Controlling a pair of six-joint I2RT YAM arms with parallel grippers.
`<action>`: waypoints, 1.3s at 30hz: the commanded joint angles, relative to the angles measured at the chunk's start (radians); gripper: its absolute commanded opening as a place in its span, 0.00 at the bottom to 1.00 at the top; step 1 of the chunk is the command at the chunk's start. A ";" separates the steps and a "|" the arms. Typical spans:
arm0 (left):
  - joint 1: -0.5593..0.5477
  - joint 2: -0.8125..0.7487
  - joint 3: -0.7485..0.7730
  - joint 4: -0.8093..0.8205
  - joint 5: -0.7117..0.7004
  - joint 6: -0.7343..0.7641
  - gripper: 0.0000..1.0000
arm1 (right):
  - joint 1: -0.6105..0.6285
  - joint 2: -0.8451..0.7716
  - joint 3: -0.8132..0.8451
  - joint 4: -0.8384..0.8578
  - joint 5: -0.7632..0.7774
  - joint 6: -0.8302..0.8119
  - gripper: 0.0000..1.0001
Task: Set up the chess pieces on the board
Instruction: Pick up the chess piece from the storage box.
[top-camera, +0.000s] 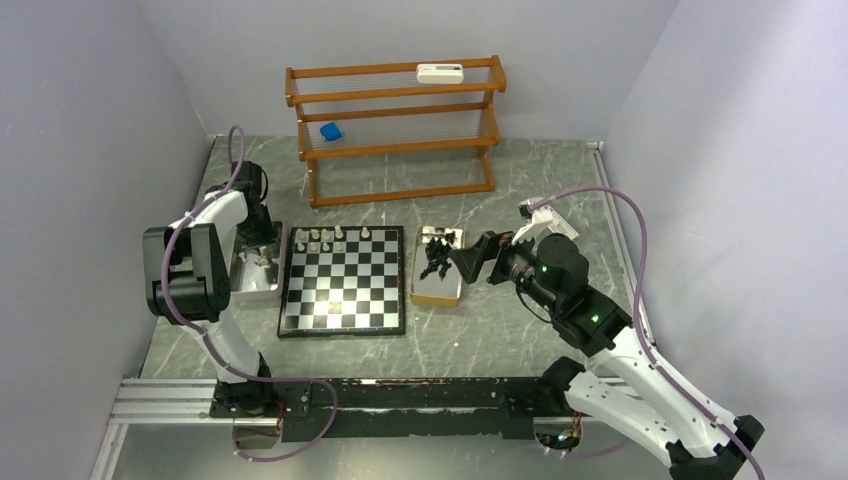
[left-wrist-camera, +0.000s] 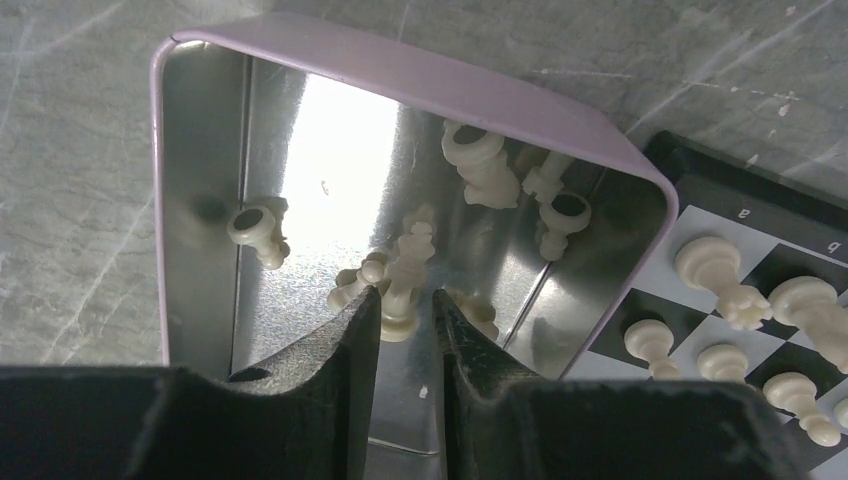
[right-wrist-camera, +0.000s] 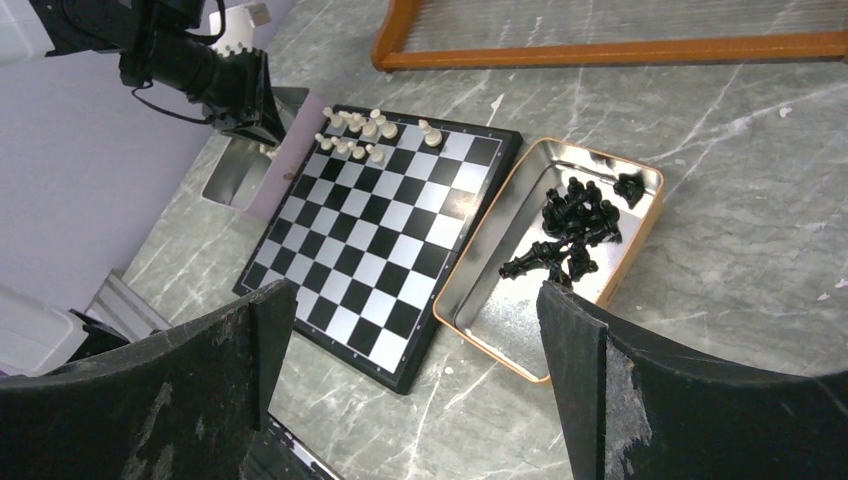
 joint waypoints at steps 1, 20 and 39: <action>0.005 0.012 -0.012 0.013 0.012 0.011 0.30 | 0.004 -0.012 -0.003 0.017 0.003 -0.008 0.95; 0.009 0.057 -0.004 0.020 0.033 0.022 0.19 | 0.004 -0.001 0.007 0.021 0.002 -0.006 0.95; 0.008 -0.124 0.000 0.012 0.093 0.009 0.15 | 0.004 0.087 0.035 0.051 -0.070 0.066 0.95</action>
